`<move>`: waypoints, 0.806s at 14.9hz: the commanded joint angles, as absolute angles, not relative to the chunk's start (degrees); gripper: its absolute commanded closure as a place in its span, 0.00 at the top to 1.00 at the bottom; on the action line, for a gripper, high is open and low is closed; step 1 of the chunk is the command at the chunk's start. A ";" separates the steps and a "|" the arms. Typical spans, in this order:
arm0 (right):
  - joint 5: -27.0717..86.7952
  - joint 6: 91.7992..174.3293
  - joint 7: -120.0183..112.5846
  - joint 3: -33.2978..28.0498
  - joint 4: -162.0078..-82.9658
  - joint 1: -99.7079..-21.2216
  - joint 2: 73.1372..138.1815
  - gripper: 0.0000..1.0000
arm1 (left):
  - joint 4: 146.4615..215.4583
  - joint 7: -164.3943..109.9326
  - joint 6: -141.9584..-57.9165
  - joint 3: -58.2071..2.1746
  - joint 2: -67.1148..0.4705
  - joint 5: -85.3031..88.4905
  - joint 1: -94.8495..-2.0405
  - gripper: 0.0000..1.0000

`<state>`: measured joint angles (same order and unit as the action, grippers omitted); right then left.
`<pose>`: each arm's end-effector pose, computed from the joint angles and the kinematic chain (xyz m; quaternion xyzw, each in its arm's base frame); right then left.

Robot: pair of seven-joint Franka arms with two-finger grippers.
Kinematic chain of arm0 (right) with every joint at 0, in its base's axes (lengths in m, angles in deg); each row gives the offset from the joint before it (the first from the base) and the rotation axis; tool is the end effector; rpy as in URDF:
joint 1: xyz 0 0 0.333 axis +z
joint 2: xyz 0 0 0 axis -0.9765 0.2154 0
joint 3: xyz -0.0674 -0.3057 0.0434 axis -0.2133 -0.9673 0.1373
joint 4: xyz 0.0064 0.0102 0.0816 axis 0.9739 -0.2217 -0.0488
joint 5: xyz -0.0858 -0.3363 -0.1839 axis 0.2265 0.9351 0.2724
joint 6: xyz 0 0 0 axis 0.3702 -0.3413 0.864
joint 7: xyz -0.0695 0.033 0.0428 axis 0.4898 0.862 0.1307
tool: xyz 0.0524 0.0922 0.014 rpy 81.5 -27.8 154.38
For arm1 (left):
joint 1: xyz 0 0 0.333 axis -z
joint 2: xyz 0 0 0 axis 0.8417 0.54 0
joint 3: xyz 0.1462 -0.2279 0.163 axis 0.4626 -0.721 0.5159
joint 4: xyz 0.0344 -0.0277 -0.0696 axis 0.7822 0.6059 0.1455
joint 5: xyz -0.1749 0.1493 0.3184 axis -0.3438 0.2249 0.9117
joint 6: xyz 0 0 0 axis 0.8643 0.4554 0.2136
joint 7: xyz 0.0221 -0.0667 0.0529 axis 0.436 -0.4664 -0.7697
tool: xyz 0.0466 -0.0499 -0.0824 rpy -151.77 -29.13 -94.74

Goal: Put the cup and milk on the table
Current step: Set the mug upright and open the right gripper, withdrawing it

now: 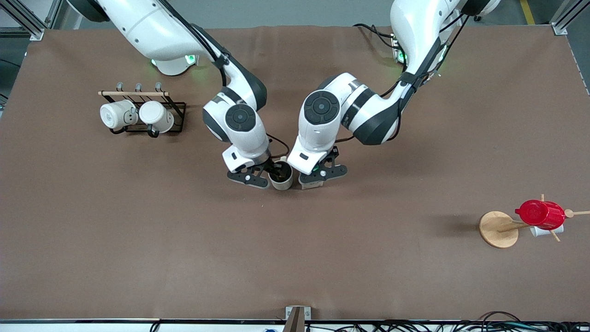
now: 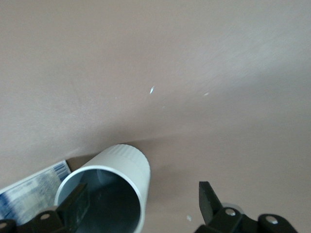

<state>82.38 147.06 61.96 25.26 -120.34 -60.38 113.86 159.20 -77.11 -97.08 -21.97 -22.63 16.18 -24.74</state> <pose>0.5476 0.4042 0.3027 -0.9909 0.1298 -0.0274 0.0211 0.5415 -0.4831 0.3575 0.9947 0.1015 -0.0095 0.0164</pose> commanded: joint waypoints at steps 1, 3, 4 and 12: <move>82.62 137.63 53.91 29.37 -122.43 -67.88 105.95 1.00 | 157.54 -77.12 -98.17 -21.73 -21.50 16.47 -24.01 0.42; 81.22 132.78 46.62 28.93 -122.43 -71.04 101.73 1.00 | 157.54 -76.86 -98.79 -21.73 -21.24 16.47 -24.01 0.49; 79.99 130.32 42.23 27.88 -122.34 -72.63 99.18 1.00 | 157.62 -76.94 -99.49 -21.73 -21.15 16.47 -24.01 0.50; 71.64 122.40 29.62 6.27 -122.25 -72.11 83.53 1.00 | 157.45 -76.94 -99.15 -21.03 -23.86 16.91 -25.06 1.00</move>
<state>73.91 124.13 30.16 9.25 -120.21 -72.67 87.18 158.45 -77.01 -100.03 -21.65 -21.56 16.18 -24.58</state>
